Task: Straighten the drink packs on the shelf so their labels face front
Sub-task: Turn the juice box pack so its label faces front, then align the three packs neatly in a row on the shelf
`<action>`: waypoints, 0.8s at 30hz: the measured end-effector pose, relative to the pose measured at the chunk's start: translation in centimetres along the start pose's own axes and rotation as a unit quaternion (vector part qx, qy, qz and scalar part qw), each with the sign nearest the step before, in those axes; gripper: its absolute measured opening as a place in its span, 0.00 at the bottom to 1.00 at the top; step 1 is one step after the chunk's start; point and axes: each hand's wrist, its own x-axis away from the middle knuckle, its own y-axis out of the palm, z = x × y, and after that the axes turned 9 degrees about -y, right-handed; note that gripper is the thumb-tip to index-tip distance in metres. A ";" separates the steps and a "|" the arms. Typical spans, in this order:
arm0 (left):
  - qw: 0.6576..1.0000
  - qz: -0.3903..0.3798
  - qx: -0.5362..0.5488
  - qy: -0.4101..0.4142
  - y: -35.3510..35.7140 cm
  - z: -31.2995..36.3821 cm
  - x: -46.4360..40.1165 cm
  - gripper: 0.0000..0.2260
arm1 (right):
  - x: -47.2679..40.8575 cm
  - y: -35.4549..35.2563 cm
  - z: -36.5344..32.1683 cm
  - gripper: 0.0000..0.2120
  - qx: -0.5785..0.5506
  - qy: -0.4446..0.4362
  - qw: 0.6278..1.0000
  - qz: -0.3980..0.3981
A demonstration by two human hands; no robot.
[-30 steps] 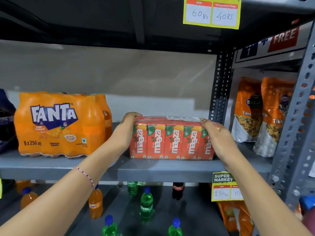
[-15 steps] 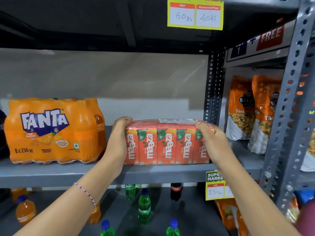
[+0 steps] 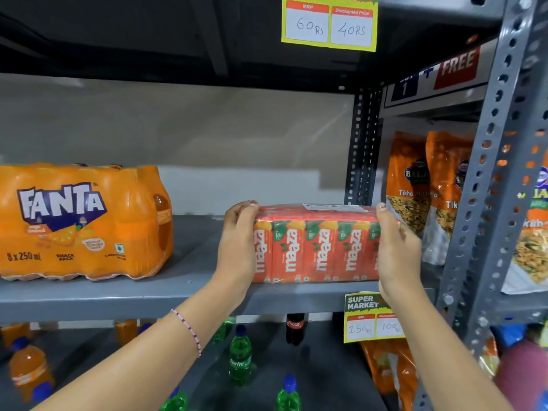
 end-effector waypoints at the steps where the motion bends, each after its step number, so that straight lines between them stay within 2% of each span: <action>1: 1.000 0.001 -0.004 0.013 0.0 -0.2 -0.1 0.08 | 0.1 0.0 0.0 0.18 0.007 -0.008 1.000 0.009; 6: 0.999 -0.011 -0.012 0.039 -0.2 -0.5 -0.4 0.08 | 0.6 0.1 0.2 0.24 0.043 -0.046 0.997 0.050; 11: 0.999 -0.026 -0.007 0.025 -0.3 -0.4 -0.4 0.08 | 0.9 0.4 -0.2 0.32 0.076 -0.050 0.993 0.082; 13: 0.999 -0.031 -0.017 0.015 -0.4 -0.3 -0.3 0.09 | 1.2 0.4 -0.1 0.32 0.094 -0.048 0.991 0.081; 15: 0.998 -0.031 -0.047 0.026 -0.8 -0.4 -0.1 0.13 | 1.8 0.6 -0.3 0.26 0.126 -0.066 0.987 0.073; 18: 0.983 -0.010 -0.127 0.133 -2.8 -0.6 1.3 0.26 | 3.2 0.9 -0.8 0.20 0.182 -0.212 0.956 0.093; 21: 0.934 0.041 -0.177 0.307 -7.4 0.6 2.4 0.24 | 5.2 2.8 -0.7 0.18 0.230 -0.399 0.880 0.114; 22: 0.913 0.073 -0.185 0.356 -9.7 1.3 2.4 0.22 | 6.3 4.1 -0.8 0.16 0.223 -0.435 0.866 0.104; 24: 0.867 0.167 -0.215 0.416 -15.3 2.9 1.8 0.22 | 9.8 7.9 -1.5 0.11 0.146 -0.478 0.866 0.030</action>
